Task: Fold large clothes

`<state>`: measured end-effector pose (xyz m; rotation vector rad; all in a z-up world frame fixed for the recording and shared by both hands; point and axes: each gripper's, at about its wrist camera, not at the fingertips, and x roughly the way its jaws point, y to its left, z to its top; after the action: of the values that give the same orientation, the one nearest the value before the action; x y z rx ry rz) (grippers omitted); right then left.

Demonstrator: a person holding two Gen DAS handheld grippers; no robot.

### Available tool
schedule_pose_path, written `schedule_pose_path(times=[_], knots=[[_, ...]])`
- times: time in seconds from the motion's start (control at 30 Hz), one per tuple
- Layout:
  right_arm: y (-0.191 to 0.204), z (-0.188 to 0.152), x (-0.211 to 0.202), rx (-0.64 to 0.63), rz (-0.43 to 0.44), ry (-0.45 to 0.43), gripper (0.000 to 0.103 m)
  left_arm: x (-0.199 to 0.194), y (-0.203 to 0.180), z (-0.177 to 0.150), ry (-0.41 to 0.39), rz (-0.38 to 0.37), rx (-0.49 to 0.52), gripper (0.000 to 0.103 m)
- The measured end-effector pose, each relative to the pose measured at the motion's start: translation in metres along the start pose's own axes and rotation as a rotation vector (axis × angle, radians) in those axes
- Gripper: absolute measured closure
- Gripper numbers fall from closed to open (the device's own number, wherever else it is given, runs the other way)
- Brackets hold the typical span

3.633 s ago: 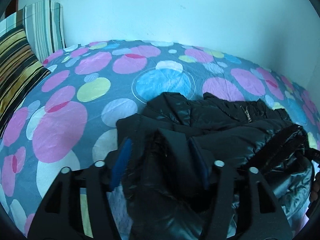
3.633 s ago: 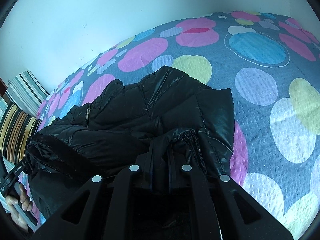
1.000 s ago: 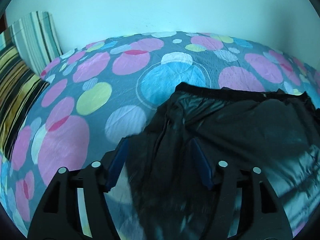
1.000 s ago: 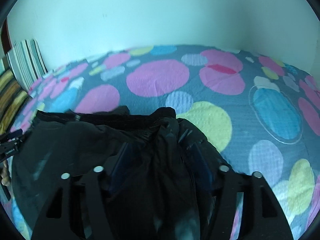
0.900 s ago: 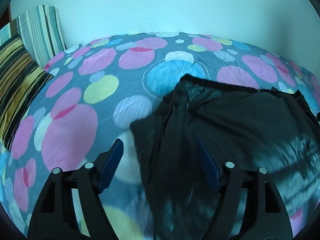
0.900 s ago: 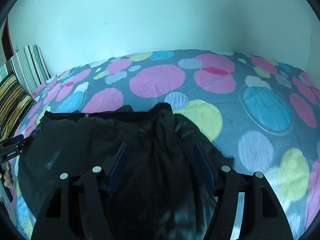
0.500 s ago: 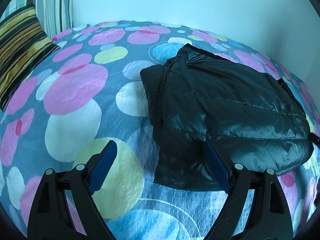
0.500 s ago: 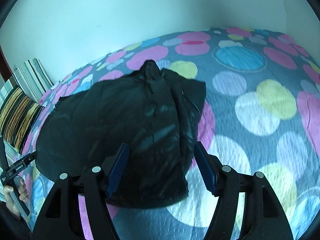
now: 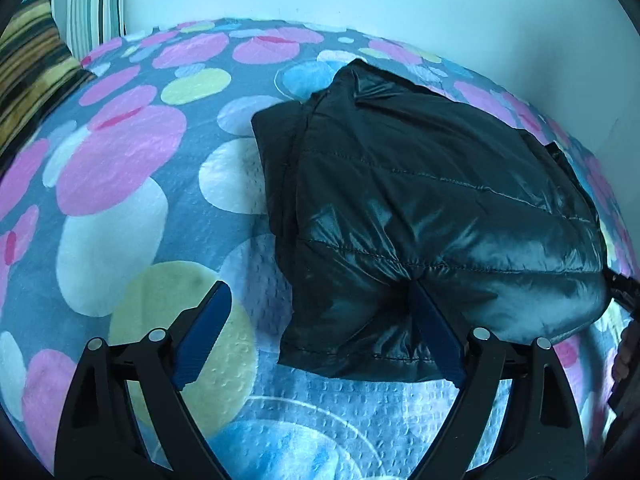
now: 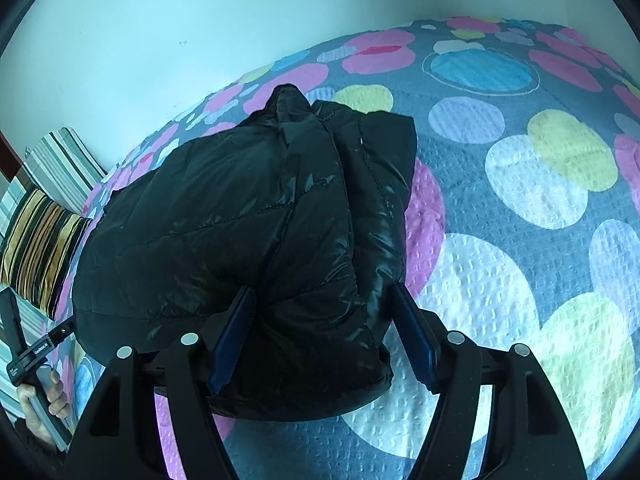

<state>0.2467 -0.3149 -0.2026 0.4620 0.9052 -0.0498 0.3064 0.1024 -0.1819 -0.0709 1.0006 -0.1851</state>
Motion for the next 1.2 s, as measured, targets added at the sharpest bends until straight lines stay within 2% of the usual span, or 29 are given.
schedule_pose_path(times=[0.03, 0.07, 0.1, 0.13, 0.23, 0.3, 0.37, 0.47, 0.7, 1.2], knots=[[-0.001, -0.001, 0.002, 0.003, 0.003, 0.005, 0.035, 0.003, 0.002, 0.0, 0.013, -0.051, -0.023, 0.034], [-0.001, -0.002, 0.002, 0.005, 0.009, 0.007, 0.038, 0.005, 0.002, 0.0, 0.024, -0.109, -0.047, 0.051], [-0.002, -0.002, 0.003, 0.007, 0.019, 0.008, 0.041, 0.004, 0.0, 0.0, 0.018, -0.106, -0.051, 0.052], [-0.001, -0.004, 0.003, 0.006, 0.027, 0.004, 0.048, 0.003, -0.004, -0.001, 0.009, -0.093, -0.029, 0.056], [0.004, -0.005, 0.0, -0.015, 0.02, -0.012, 0.065, -0.003, -0.013, -0.004, -0.016, -0.042, 0.038, 0.073], [0.006, -0.005, -0.005, -0.015, 0.026, -0.025, 0.073, -0.007, -0.011, -0.005, -0.021, -0.052, 0.034, 0.088], [0.007, -0.005, -0.008, -0.015, 0.027, -0.036, 0.08, -0.012, -0.011, -0.006, -0.029, -0.06, 0.03, 0.09], [0.01, -0.006, -0.012, -0.023, 0.017, -0.047, 0.084, -0.021, -0.017, -0.009, -0.046, -0.036, 0.059, 0.093], [0.009, -0.014, -0.029, -0.03, 0.026, -0.041, 0.086, -0.046, -0.018, -0.022, -0.055, -0.045, 0.048, 0.093], [-0.005, -0.087, -0.099, -0.033, 0.042, -0.009, 0.086, -0.114, -0.019, -0.108, -0.048, -0.053, 0.035, 0.093]])
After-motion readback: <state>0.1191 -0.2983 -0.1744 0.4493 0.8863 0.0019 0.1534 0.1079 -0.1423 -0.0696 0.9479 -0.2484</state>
